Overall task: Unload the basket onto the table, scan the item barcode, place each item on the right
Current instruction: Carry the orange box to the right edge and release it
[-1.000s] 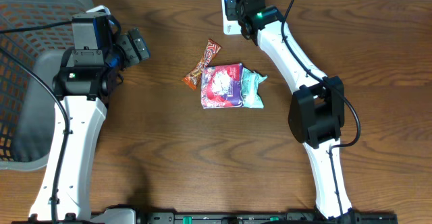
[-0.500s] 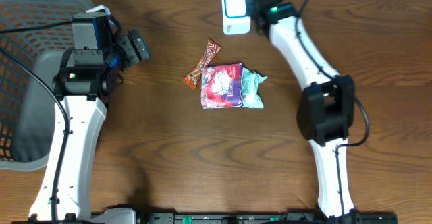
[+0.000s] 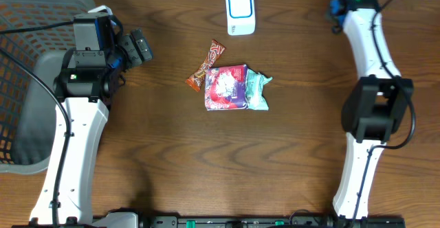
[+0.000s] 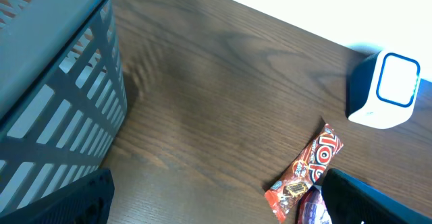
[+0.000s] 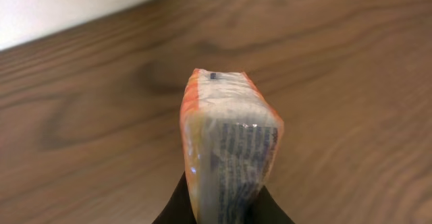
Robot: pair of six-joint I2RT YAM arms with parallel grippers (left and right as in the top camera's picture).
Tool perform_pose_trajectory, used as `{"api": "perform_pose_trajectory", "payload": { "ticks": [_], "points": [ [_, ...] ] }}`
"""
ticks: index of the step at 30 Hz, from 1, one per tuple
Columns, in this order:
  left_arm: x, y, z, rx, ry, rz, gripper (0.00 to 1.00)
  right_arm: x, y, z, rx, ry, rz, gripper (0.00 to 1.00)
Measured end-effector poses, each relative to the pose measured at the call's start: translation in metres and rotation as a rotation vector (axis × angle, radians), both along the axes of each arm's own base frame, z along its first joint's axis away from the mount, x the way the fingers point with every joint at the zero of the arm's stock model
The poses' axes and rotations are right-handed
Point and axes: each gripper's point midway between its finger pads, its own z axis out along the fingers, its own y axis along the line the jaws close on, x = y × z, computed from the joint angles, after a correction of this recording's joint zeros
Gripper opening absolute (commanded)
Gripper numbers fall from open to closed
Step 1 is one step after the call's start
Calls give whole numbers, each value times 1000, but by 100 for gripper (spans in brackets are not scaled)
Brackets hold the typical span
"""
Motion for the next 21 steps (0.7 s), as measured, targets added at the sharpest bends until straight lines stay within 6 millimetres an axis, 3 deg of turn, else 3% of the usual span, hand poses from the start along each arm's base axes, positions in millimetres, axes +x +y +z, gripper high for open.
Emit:
{"api": "perform_pose_trajectory", "payload": {
  "ticks": [7,16,21],
  "points": [
    [0,0,0,0,0,0,98,-26,-57,-15,30,73,-93,1],
    [0,0,0,0,0,0,98,-74,-109,-60,66,215,-196,1],
    [0,0,0,0,0,0,98,-99,-142,-64,41,270,-260,1]
  ]
}}
